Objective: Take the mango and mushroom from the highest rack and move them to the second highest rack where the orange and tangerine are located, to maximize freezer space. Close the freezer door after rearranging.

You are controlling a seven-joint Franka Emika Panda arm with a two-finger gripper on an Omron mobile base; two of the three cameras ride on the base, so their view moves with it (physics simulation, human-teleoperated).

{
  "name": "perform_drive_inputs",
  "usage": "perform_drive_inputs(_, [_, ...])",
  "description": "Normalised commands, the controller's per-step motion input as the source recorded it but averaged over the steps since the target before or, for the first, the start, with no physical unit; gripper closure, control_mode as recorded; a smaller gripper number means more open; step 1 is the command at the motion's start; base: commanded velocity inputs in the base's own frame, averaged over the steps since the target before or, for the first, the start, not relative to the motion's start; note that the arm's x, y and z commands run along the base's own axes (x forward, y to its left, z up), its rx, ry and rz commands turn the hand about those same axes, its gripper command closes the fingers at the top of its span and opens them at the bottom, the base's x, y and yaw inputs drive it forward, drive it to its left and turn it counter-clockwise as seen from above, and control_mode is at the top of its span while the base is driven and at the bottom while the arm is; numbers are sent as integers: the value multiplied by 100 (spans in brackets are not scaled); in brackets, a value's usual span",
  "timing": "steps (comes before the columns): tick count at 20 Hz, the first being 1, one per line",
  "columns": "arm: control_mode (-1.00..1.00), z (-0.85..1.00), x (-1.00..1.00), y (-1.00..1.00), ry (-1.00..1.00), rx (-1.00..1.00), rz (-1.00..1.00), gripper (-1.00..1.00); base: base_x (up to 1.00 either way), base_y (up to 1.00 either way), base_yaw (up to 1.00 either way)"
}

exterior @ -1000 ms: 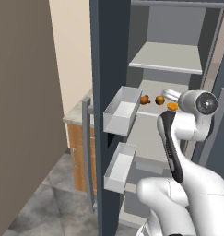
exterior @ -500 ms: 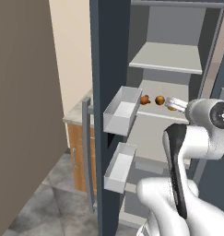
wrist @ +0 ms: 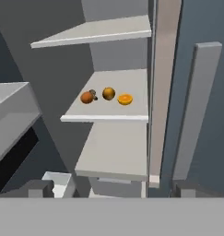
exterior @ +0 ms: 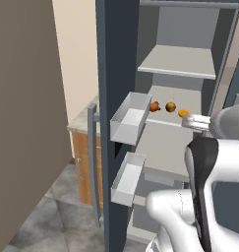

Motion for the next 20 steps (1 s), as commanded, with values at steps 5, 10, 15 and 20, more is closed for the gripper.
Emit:
perform_drive_inputs(5, [100,-18,-44,8,0,-2,8,-100,-38,9,1])
perform_drive_inputs(10, [100,0,0,0,0,0,0,-100,-75,63,-2])
perform_drive_inputs(15, [100,0,0,0,0,0,0,-100,-16,99,-14])
perform_drive_inputs(20, [100,0,0,0,0,0,0,-100,0,100,-26])
